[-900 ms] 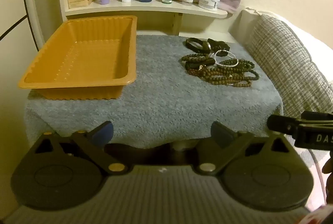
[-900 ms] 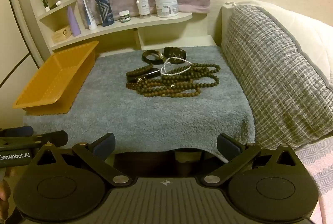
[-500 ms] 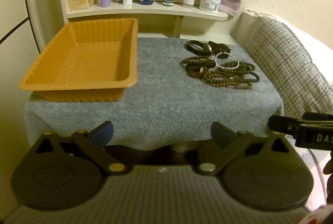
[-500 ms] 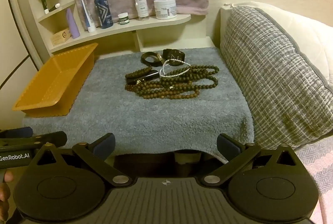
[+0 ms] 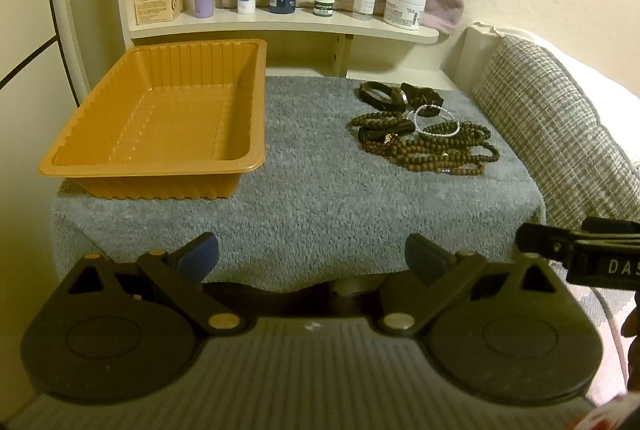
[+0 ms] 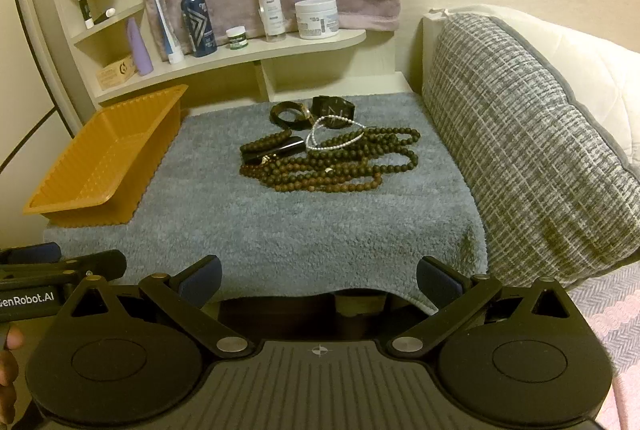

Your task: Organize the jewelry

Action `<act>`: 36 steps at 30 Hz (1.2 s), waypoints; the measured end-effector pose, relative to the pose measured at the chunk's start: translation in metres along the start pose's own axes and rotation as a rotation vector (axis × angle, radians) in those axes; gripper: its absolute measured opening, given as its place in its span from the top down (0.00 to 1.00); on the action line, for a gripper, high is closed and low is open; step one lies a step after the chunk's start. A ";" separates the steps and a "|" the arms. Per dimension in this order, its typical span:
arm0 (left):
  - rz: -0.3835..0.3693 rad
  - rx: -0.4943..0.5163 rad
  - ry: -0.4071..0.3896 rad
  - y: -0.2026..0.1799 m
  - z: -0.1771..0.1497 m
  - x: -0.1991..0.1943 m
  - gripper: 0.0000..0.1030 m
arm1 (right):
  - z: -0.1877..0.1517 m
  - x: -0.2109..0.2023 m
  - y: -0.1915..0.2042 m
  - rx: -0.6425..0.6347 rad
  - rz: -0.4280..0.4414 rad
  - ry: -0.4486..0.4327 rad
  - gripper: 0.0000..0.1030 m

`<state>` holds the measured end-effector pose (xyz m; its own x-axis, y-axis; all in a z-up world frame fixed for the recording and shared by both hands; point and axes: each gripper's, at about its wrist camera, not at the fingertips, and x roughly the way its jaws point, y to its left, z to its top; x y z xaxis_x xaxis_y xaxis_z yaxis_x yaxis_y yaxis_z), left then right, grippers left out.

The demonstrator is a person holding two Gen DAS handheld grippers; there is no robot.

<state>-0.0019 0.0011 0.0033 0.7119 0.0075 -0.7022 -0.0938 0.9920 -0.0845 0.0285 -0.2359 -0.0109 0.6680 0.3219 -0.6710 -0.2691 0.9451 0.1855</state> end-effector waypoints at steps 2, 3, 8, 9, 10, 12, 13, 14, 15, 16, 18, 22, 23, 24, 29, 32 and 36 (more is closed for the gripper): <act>0.002 -0.001 0.000 -0.001 0.000 0.000 0.04 | 0.000 0.000 0.000 -0.001 0.000 0.000 0.00; 0.002 0.000 0.000 -0.001 0.000 0.000 0.04 | 0.000 -0.002 0.001 0.001 -0.002 -0.002 0.00; 0.002 0.000 -0.003 -0.001 0.000 0.000 0.04 | 0.000 -0.001 0.002 0.001 -0.003 -0.003 0.00; 0.001 0.000 -0.003 -0.001 0.001 0.000 0.04 | 0.001 -0.001 0.001 0.000 -0.002 -0.003 0.00; 0.002 0.000 -0.003 -0.001 0.000 0.000 0.04 | 0.001 -0.001 0.001 0.001 -0.002 -0.004 0.00; 0.002 0.001 -0.003 -0.001 0.001 0.000 0.04 | 0.002 -0.001 0.001 0.000 -0.003 -0.004 0.00; 0.002 0.000 -0.002 -0.001 0.001 0.000 0.04 | 0.002 -0.001 0.001 0.000 -0.003 -0.005 0.00; 0.002 0.000 -0.003 -0.001 0.001 0.000 0.04 | 0.002 -0.001 0.001 0.000 -0.003 -0.005 0.00; 0.003 0.000 -0.003 -0.001 0.001 0.000 0.04 | 0.002 -0.001 0.001 0.000 -0.003 -0.005 0.00; 0.003 0.000 -0.003 -0.001 0.001 0.000 0.04 | 0.002 -0.001 0.001 0.000 -0.003 -0.005 0.00; 0.003 -0.001 -0.003 -0.001 0.001 0.000 0.04 | 0.002 -0.001 0.001 0.000 -0.003 -0.005 0.00; 0.003 -0.001 -0.004 -0.001 0.002 -0.001 0.04 | 0.001 -0.001 0.001 0.000 -0.003 -0.006 0.00; 0.003 -0.001 -0.004 -0.001 0.002 -0.001 0.04 | 0.001 -0.001 0.001 0.000 -0.003 -0.006 0.00; 0.003 -0.001 -0.004 -0.001 0.002 -0.001 0.04 | 0.002 -0.001 0.000 0.000 -0.003 -0.006 0.00; 0.002 -0.001 -0.004 -0.001 0.002 -0.001 0.04 | 0.003 -0.001 0.001 0.000 -0.004 -0.005 0.00; 0.002 -0.001 -0.004 -0.001 0.003 -0.001 0.04 | 0.002 -0.001 0.001 0.001 -0.003 -0.005 0.00; 0.002 -0.001 -0.004 -0.001 0.003 -0.001 0.04 | 0.001 -0.001 0.001 0.001 -0.003 -0.006 0.00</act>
<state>-0.0004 0.0000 0.0064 0.7145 0.0097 -0.6996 -0.0956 0.9919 -0.0838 0.0287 -0.2354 -0.0093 0.6727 0.3193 -0.6675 -0.2665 0.9461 0.1840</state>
